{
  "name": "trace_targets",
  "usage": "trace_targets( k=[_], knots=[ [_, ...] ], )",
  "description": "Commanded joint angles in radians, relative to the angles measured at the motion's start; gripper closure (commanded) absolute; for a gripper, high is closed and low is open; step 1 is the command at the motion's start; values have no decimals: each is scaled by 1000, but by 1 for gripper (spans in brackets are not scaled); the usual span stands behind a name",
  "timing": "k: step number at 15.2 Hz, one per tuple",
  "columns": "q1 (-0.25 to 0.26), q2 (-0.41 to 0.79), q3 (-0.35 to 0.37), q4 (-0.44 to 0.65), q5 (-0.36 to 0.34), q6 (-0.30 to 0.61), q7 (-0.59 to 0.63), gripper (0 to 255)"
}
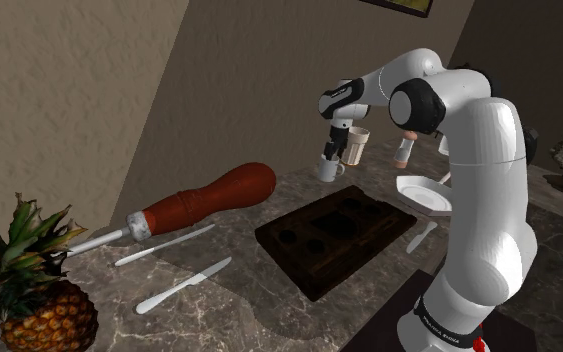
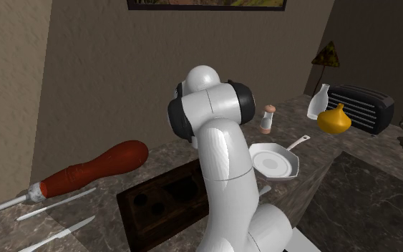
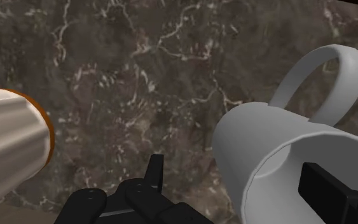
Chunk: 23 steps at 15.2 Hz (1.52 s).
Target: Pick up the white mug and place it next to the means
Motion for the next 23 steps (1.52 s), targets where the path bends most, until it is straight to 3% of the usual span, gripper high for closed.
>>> trace_targets(
  k=[1,4,5,14,23],
  knots=[
    [0,0,0,-1,0,1,0,0],
    [0,0,0,-1,0,1,0,0],
    [0,0,0,-1,0,1,0,255],
    [0,0,0,-1,0,1,0,255],
    [5,-44,-13,59,-24,-99,14,255]
  ],
)
